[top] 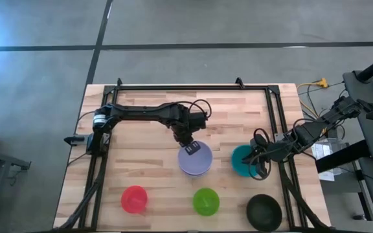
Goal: Nest bowls inside each other
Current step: Stack the purple bowl on top of the pink bowl
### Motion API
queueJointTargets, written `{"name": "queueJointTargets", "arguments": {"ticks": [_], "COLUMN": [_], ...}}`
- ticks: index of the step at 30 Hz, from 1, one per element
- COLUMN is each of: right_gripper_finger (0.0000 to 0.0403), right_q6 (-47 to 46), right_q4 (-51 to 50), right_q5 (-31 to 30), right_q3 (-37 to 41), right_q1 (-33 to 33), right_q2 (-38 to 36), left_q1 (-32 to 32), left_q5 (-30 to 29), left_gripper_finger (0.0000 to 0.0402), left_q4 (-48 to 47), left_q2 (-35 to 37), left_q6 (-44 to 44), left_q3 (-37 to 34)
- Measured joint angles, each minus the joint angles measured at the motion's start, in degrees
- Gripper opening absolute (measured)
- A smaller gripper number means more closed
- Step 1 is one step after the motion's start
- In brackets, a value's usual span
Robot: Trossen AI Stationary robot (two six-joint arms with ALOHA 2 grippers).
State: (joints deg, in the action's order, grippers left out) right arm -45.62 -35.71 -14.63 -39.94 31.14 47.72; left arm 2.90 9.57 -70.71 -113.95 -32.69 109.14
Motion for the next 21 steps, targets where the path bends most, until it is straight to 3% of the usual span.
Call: {"name": "queueJointTargets", "arguments": {"ticks": [21], "right_gripper_finger": [0.0063], "right_q6": [2.38], "right_q4": [-0.06], "right_q5": [-0.44], "right_q3": [0.00], "right_q1": [-0.02], "right_q2": [0.00], "left_q1": [-0.03], "left_q5": [-1.06], "left_gripper_finger": [0.0002], "left_q4": [-0.27], "left_q2": [-0.22], "left_q6": [0.07], "left_q3": [0.00]}}
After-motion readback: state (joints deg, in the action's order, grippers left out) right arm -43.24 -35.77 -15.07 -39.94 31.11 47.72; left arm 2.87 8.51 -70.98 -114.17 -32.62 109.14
